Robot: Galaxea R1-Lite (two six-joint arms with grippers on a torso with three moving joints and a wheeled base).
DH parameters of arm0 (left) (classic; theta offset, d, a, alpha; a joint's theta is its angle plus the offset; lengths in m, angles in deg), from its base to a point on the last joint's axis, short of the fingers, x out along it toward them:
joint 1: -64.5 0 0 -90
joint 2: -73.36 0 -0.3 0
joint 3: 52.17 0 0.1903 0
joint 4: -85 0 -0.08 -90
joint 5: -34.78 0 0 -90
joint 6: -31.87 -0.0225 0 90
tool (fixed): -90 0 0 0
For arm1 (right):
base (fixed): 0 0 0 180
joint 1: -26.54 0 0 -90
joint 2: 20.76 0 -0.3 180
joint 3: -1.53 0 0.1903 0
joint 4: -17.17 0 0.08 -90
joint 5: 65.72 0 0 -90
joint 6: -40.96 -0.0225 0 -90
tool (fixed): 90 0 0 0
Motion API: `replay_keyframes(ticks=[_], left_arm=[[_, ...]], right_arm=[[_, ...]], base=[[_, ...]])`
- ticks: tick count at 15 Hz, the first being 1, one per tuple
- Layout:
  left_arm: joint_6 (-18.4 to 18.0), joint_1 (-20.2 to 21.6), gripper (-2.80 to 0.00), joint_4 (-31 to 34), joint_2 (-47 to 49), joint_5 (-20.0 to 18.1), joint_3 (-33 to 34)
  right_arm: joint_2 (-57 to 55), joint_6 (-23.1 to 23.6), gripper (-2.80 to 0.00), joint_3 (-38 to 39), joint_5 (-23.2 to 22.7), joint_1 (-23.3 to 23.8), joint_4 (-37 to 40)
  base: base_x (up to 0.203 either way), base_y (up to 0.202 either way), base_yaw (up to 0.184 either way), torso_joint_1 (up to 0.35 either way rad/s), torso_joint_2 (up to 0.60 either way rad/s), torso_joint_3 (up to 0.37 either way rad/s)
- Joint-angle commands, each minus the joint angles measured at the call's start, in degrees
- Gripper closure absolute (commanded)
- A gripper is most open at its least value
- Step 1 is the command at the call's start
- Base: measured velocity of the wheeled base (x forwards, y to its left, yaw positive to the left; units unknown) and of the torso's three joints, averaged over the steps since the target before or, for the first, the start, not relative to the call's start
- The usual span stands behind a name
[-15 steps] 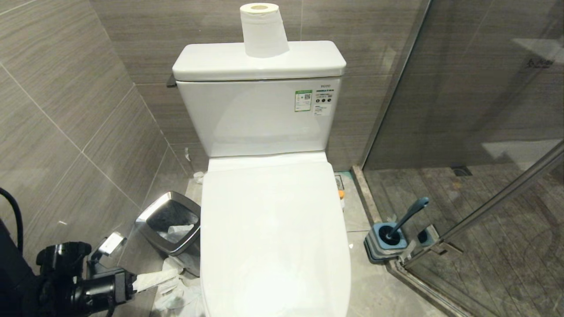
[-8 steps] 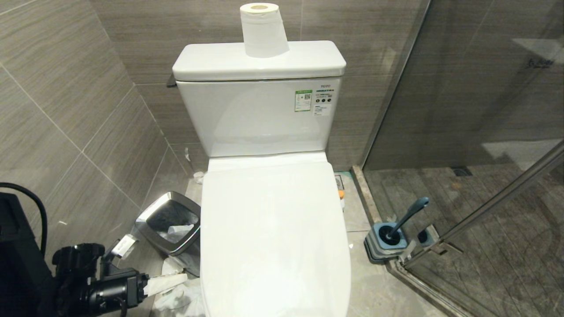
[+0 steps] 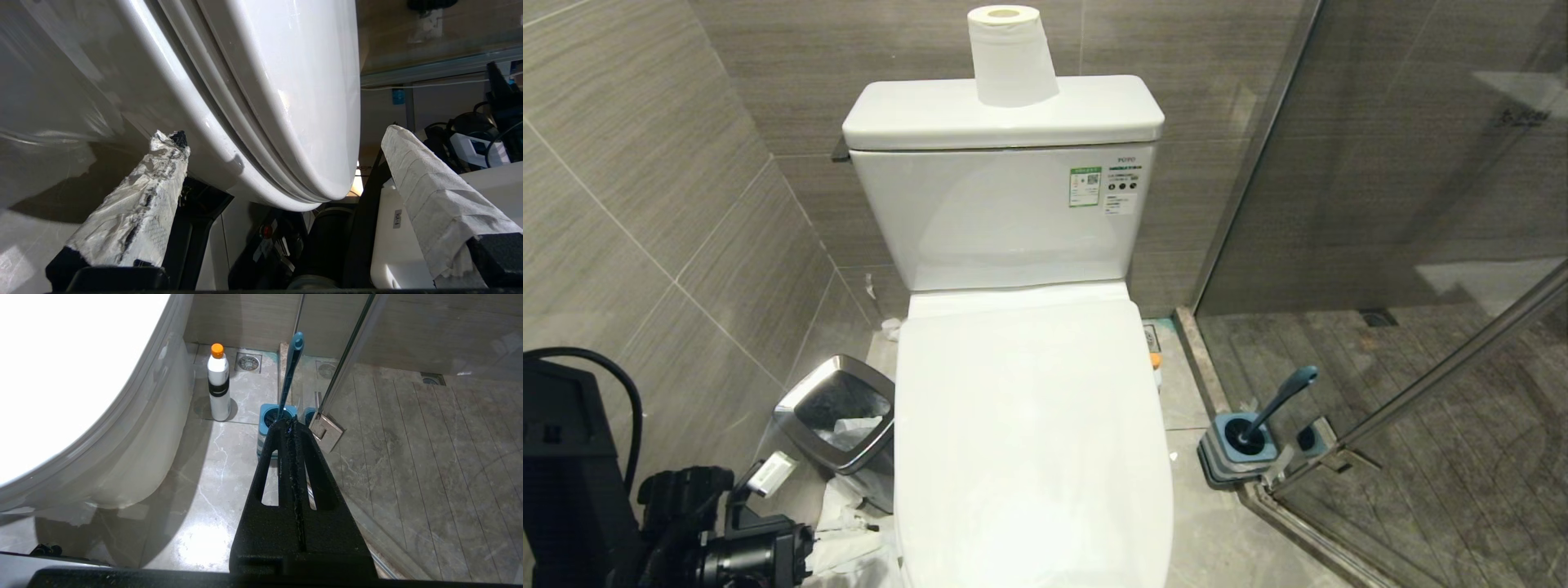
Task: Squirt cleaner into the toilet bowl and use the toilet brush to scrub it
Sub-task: Use the left hand to lift the toilet lid slightly
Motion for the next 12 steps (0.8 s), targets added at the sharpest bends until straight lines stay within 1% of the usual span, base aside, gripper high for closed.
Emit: replay_keyframes(ticks=[1,5,8,12], left_arm=[[0.02,-0.59,-2.80,-0.23,-0.03,0.12,0.26],[0.02,-3.40,-2.80,-0.16,-0.68,2.97,1.27],[0.02,-4.44,-2.80,-0.21,-1.25,4.30,2.84],[0.05,-5.57,-2.80,-0.09,-1.34,6.04,2.74]], right_arm=[[-0.06,0.04,0.00,0.01,-0.02,-0.02,0.02],[-0.06,0.04,0.00,0.02,-0.02,-0.02,0.02],[-0.06,0.04,0.00,0.03,-0.02,-0.02,0.02],[-0.06,0.04,0.00,0.02,-0.02,-0.02,0.02]], base=[[0.000,0.000,0.000,0.000,0.00,0.000],[0.000,0.000,0.000,0.000,0.00,0.000],[0.000,0.000,0.000,0.000,0.00,0.000],[0.000,0.000,0.000,0.000,0.00,0.000]])
